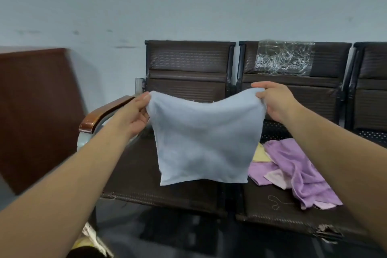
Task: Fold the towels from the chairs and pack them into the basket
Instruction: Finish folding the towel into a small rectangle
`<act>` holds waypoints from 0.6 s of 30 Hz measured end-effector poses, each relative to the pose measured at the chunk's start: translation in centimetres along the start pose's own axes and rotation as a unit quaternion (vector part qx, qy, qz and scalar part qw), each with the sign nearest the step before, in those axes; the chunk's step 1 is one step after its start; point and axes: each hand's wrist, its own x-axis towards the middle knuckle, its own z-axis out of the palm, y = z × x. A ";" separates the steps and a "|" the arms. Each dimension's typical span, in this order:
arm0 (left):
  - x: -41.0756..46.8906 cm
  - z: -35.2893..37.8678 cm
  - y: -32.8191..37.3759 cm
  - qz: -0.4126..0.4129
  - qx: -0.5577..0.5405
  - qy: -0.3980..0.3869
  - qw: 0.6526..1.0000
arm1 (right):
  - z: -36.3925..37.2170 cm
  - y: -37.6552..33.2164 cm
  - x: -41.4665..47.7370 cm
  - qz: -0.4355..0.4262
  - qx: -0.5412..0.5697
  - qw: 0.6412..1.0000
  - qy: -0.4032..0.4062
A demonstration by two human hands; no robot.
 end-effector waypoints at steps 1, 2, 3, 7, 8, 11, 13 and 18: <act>-0.1 -0.3 -0.1 -0.009 0.029 -0.003 1.000 | 0.1 0.0 -0.2 -0.005 -0.018 1.000 0.000; -0.1 -0.9 -0.3 -0.010 0.050 -0.009 0.999 | 0.1 0.2 -0.4 -0.008 -0.035 0.999 0.000; -0.1 -1.4 -0.4 -0.002 0.078 -0.008 0.997 | 0.1 0.5 -0.4 -0.009 -0.049 0.999 0.001; 0.1 -4.4 -0.6 0.090 0.279 0.032 0.955 | 0.1 2.0 -0.7 -0.024 -0.111 0.993 0.007; 0.1 -4.9 -0.4 0.111 0.331 0.034 0.936 | 0.2 2.1 -0.9 -0.029 -0.134 0.991 0.007; 0.0 -4.9 0.6 0.157 0.443 0.042 0.882 | 0.8 2.3 -1.0 -0.001 -0.176 0.984 -0.009; 0.4 -4.4 1.3 0.181 0.506 0.041 0.843 | 1.4 2.6 -0.8 0.054 -0.166 0.984 -0.024; 2.7 -4.1 1.9 0.179 0.541 0.048 0.820 | 2.2 4.1 2.2 0.175 -0.043 0.983 -0.019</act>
